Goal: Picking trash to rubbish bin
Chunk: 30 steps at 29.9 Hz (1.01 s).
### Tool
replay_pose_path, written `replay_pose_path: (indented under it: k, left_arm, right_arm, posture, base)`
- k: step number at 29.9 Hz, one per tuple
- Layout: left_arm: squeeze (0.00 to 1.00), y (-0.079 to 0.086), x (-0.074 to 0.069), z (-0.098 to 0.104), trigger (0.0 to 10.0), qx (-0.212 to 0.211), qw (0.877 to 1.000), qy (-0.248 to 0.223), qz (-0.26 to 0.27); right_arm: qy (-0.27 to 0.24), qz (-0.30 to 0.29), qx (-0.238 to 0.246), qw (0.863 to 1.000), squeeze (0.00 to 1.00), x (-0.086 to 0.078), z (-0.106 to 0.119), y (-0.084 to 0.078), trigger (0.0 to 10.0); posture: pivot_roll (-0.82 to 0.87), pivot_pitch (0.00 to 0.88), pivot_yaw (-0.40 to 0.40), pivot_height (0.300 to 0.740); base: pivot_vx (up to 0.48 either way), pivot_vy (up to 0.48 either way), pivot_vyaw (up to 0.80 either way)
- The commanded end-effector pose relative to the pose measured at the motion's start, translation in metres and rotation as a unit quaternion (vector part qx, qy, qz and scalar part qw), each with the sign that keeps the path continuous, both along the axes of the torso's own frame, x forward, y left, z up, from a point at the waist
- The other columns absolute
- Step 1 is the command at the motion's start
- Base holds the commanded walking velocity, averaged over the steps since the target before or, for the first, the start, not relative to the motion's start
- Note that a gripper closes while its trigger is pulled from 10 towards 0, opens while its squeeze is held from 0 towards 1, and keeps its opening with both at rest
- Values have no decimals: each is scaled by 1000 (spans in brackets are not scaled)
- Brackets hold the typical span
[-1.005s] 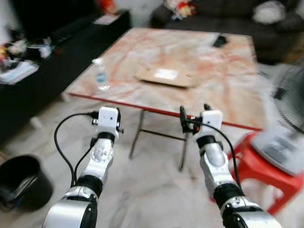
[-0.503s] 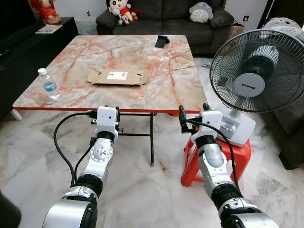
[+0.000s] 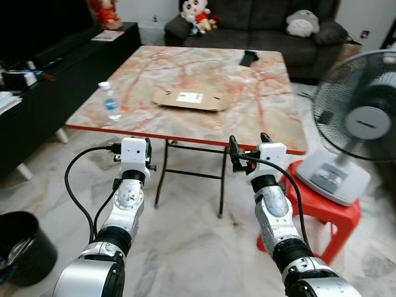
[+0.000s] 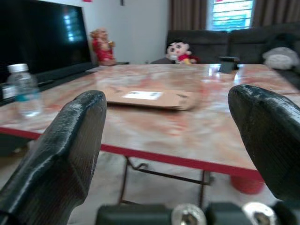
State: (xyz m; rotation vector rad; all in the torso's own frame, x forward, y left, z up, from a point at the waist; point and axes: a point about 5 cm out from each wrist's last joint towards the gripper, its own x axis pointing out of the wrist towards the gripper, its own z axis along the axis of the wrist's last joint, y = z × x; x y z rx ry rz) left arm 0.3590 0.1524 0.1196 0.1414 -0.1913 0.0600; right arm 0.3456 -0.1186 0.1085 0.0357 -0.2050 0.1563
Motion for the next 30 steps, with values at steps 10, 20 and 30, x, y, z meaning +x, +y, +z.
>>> replay_pose_path:
  k: [10, 20, 30]
  left_arm:
    - [0, 1, 5, 14, 10000, 14, 1000, -24, 0]
    - [0, -4, 11, 31, 10000, 8, 999, -50, 2]
    - [0, 0, 13, 39, 10000, -2, 998, -61, 11]
  right_arm:
    - [-17, 4, 7, 1000, 0, 4, 11, 6, 10000]
    - [-25, 8, 10, 1000, 0, 6, 17, 7, 10000]
    - [-33, 20, -7, 999, 0, 7, 21, 11, 10000]
  posture:
    - [-57, 0, 19, 740]
    - [-56, 0, 18, 740]
    - [-57, 0, 19, 740]
  base:
    - [0, 170, 0]
    - [27, 0, 0]
    - [385, 0, 336]
